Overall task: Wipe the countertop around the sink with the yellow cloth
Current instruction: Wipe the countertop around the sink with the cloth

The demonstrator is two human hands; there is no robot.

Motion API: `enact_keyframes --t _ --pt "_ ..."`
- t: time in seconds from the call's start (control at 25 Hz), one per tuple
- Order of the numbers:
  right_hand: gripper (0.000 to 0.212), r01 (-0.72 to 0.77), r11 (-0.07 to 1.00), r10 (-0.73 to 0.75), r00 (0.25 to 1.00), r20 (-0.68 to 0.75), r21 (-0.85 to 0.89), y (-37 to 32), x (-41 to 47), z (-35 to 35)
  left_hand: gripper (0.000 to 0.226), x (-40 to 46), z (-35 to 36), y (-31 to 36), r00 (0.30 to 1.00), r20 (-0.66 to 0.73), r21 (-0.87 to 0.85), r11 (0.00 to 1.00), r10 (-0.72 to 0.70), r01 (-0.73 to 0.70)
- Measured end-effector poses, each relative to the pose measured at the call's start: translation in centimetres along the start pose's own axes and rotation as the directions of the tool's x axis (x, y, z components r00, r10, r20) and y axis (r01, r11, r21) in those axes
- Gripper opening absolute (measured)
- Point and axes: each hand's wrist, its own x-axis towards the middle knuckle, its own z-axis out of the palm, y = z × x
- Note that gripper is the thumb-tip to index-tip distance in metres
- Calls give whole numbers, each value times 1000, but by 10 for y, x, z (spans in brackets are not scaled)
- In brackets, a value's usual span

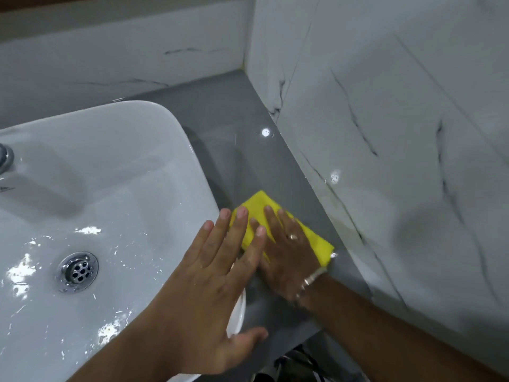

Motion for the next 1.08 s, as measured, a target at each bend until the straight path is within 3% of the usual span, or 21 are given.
enact_keyframes --t 0.08,0.24,0.28,0.36,0.44,0.48,0.56,0.72,0.8,0.96,1.08 --pt "61 47 998 -49 997 62 29 16 -16 -1 110 0 0 -1 1000 -6 -3 1000 25 -25" --pt "64 -265 963 266 964 -12 54 30 74 -6 110 5 1 -7 997 13 52 995 82 -83" --pt "67 -277 959 276 961 29 56 23 97 -9 111 6 1 -8 996 22 77 993 89 -91" --pt "70 -157 985 154 987 53 66 0 110 -9 112 8 1 -8 995 38 111 989 90 -94" --pt "64 4 996 -7 999 34 92 -15 78 0 113 9 1 -8 995 51 108 990 87 -93" --pt "62 8 988 -18 998 64 157 -16 51 6 112 9 1 -8 994 54 100 990 90 -95" --pt "59 -18 976 -4 995 99 219 -2 10 8 112 8 3 -9 994 58 92 990 97 -102" --pt "60 -219 975 220 975 -23 25 32 67 -14 113 8 2 -10 994 53 96 990 95 -100" --pt "62 -265 961 256 960 114 75 28 111 -23 114 8 1 -9 997 23 68 994 80 -82" --pt "60 -96 995 95 991 96 1 -3 76 5 119 6 0 -6 998 19 -25 998 58 -57" --pt "56 116 991 -93 958 272 -69 6 7 14 117 5 -2 -7 998 15 -32 997 68 -67"
